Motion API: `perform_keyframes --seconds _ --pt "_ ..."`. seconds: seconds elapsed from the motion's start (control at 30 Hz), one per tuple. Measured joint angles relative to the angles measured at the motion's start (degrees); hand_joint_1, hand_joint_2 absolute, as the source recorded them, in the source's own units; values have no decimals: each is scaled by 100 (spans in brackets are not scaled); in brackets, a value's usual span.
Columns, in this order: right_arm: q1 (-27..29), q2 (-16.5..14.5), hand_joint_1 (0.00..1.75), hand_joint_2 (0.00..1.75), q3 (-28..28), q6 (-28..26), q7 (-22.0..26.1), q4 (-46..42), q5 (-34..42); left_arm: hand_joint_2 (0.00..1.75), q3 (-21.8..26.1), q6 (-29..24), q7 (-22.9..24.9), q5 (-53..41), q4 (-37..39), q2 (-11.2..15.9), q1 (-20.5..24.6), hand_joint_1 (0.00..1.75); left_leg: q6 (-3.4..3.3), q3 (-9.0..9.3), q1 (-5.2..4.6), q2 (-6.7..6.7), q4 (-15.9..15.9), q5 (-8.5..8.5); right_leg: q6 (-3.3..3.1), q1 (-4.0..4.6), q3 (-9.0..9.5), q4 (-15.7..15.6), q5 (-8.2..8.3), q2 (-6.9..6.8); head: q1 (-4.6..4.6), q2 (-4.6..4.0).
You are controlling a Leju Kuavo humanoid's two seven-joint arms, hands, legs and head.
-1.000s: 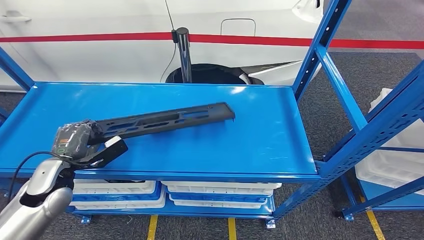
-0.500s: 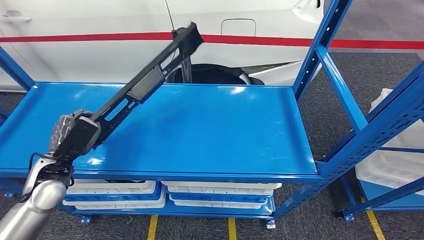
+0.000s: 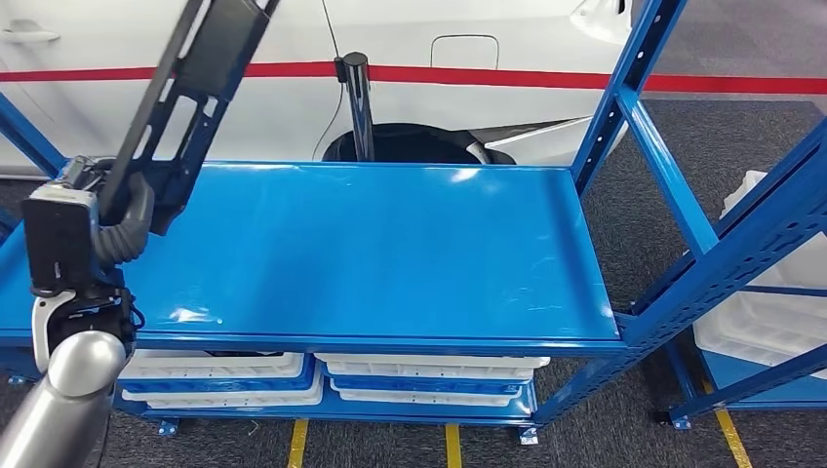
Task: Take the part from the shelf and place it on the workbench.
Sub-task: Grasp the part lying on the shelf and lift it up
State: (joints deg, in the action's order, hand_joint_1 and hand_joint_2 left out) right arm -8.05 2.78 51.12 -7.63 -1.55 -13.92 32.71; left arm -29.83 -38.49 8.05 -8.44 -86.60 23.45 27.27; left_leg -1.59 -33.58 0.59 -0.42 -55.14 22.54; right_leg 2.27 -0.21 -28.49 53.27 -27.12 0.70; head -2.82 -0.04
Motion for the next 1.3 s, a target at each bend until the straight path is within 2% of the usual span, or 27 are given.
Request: perform_keyframes --seconds 0.17,0.23,0.27,0.33,0.37,0.4,0.43,0.47,0.53,0.57,0.6,0.7,0.73,0.77,0.83,0.87,0.9,0.93,0.97,1.03,1.07,1.1,1.13,1.2,1.23,1.27,1.3 --pt "0 -22 0 0 -1 -21 0 0 14 175 146 -135 26 -416 -374 -102 24 175 -64 8 -23 3 18 -8 55 -35 3 -1 2 -1 0 0" --pt "0 -23 0 0 -1 -32 -2 0 15 175 265 -139 14 -839 -562 -164 -20 175 -114 26 5 18 71 -50 88 -40 -66 181 -152 -8 4 0" --pt "0 -23 0 0 0 -42 -3 0 14 175 338 -141 8 -1042 -652 -204 -57 175 -134 34 22 28 95 -66 101 -40 -176 449 -336 -12 8 0" --pt "3 -24 0 0 1 -58 -11 0 16 175 487 -151 -2 -1298 -804 -291 -152 175 -146 29 22 42 100 -74 124 -52 -528 1270 -760 -18 14 0" --pt "6 -24 0 0 1 -66 -14 0 18 175 551 -157 -7 -1345 -860 -330 -201 175 -144 26 24 45 100 -75 137 -59 -681 1620 -882 -18 15 0" --pt "9 -24 0 0 1 -71 -16 0 20 175 607 -162 -13 -1372 -908 -369 -248 175 -139 23 30 45 99 -78 152 -72 -750 1782 -886 -19 15 0" --pt "11 -24 0 0 1 -75 -15 0 22 175 659 -165 -19 -1390 -954 -402 -288 175 -130 21 42 43 97 -83 169 -90 -708 1710 -777 -20 15 0" --pt "10 -23 0 0 1 -76 -15 0 22 175 707 -166 -24 -1395 -995 -431 -319 175 -114 20 59 39 93 -90 189 -114 -553 1403 -582 -21 15 0" --pt "3 -25 0 0 1 -78 -13 0 22 175 794 -169 -31 -1398 -1075 -475 -352 175 -51 8 80 24 77 -108 218 -153 -127 561 -208 -5 16 0" --pt "0 -28 0 0 1 -78 -9 0 24 175 834 -172 -36 -1405 -1113 -493 -358 175 -8 -2 81 15 70 -124 201 -154 2 281 -99 16 18 0" --pt "-2 -31 0 0 1 -79 -4 0 26 175 875 -176 -43 -1420 -1150 -507 -362 175 40 -19 74 8 63 -144 164 -147 51 146 -62 37 18 0" --pt "-17 -27 0 0 1 -91 10 0 42 175 978 -181 -67 -1495 -1246 -540 -402 175 168 -77 92 3 47 -178 3 -124 -43 145 -11 48 14 0" --pt "-24 -26 0 0 1 -96 16 0 53 175 1011 -181 -68 -1516 -1278 -546 -428 175 195 -126 107 8 -50 -73 -53 -124 -81 145 25 41 12 0" --pt "-27 -25 0 0 0 -97 20 0 62 175 1046 -181 -69 -1537 -1309 -551 -451 175 213 -218 118 14 -281 131 -107 -125 -125 138 67 32 10 0" --pt "-29 -22 0 0 0 -97 27 0 77 175 1116 -182 -69 -1575 -1369 -558 -488 175 232 -480 116 21 -1061 676 -173 -108 -227 143 145 20 7 1" --pt "-27 -22 0 0 0 -97 30 0 78 175 1149 -182 -68 -1591 -1398 -563 -504 175 237 -587 111 21 -1451 871 -186 -92 -281 145 183 16 7 1" --pt "-25 -22 0 0 1 -97 32 0 79 175 1176 -182 -62 -1607 -1428 -568 -523 175 233 -618 103 20 -1685 948 -192 -77 -332 148 221 13 6 1" --pt "-25 -22 0 0 1 -97 33 0 80 175 1201 -181 -49 -1628 -1460 -573 -539 175 218 -540 95 20 -1698 909 -193 -64 -381 151 258 11 5 0" --pt "-25 -22 0 0 1 -98 34 0 82 175 1223 -181 -28 -1656 -1496 -577 -548 175 194 -344 86 20 -1467 781 -189 -53 -424 152 292 10 5 0" --pt "-27 -22 0 0 1 -105 36 0 90 175 1259 -180 17 -1715 -1579 -581 -548 175 123 245 48 20 -590 531 -163 -32 -488 155 351 11 5 0" --pt "-29 -21 0 0 1 -110 36 0 93 175 1282 -180 31 -1741 -1626 -583 -546 175 91 477 25 20 -209 473 -141 -22 -510 154 383 11 7 0" --pt "-30 -21 0 0 1 -114 38 0 95 175 1305 -180 38 -1766 -1666 -586 -542 175 66 609 2 19 31 459 -115 -15 -525 152 415 11 8 0" --pt "-30 -19 0 0 1 -117 40 1 96 175 1328 -180 43 -1790 -1702 -589 -540 175 49 646 -19 18 129 464 -83 -11 -539 147 450 11 10 0" --pt "-29 -15 0 0 0 -120 40 2 97 175 1358 -181 64 -1829 -1751 -597 -540 175 -13 595 -13 27 151 399 -17 -16 -565 152 484 14 10 0" --pt "-33 -12 0 0 0 -121 37 2 98 175 1368 -180 83 -1844 -1774 -600 -541 175 -62 561 -2 35 161 352 14 -20 -606 220 400 11 16 0" --pt "-35 -10 0 0 0 -122 32 2 99 175 1376 -179 109 -1859 -1797 -603 -543 175 -115 520 12 44 177 298 41 -22 -678 393 221 7 22 0" --pt "-37 -9 0 0 0 -122 27 2 101 175 1382 -178 137 -1872 -1818 -605 -544 175 -153 467 19 52 184 244 63 -31 -791 699 -48 0 32 0"
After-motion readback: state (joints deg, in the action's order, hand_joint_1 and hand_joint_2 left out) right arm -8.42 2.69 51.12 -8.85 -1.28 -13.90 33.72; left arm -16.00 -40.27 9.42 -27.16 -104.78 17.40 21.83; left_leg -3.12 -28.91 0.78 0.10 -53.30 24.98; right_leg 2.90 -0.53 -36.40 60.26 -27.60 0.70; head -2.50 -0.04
